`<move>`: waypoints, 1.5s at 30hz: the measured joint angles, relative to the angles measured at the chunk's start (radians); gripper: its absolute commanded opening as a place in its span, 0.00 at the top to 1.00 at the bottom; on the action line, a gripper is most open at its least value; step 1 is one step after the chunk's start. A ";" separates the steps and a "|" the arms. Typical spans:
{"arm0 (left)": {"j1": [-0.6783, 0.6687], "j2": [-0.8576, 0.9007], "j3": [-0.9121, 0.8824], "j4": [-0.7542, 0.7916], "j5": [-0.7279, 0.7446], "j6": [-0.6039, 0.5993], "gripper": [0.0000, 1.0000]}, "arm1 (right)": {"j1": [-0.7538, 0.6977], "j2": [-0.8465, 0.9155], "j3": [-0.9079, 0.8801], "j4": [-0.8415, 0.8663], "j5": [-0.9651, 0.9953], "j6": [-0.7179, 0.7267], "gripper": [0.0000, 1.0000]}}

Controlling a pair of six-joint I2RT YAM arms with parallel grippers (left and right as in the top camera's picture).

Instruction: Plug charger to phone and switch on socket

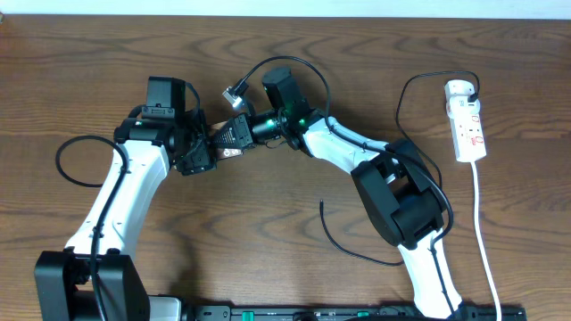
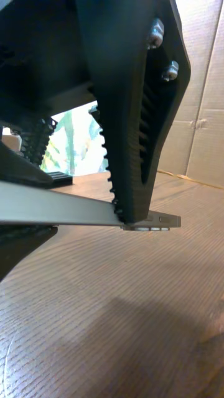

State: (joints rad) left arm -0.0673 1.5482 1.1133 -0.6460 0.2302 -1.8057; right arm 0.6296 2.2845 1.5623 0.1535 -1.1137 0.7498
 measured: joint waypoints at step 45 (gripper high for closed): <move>0.000 -0.002 0.000 0.003 0.003 0.063 0.11 | 0.000 0.000 -0.002 -0.004 0.006 0.000 0.99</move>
State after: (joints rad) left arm -0.0673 1.5463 1.1133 -0.6426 0.2337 -1.7424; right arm 0.6300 2.2845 1.5600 0.1497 -1.1080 0.7498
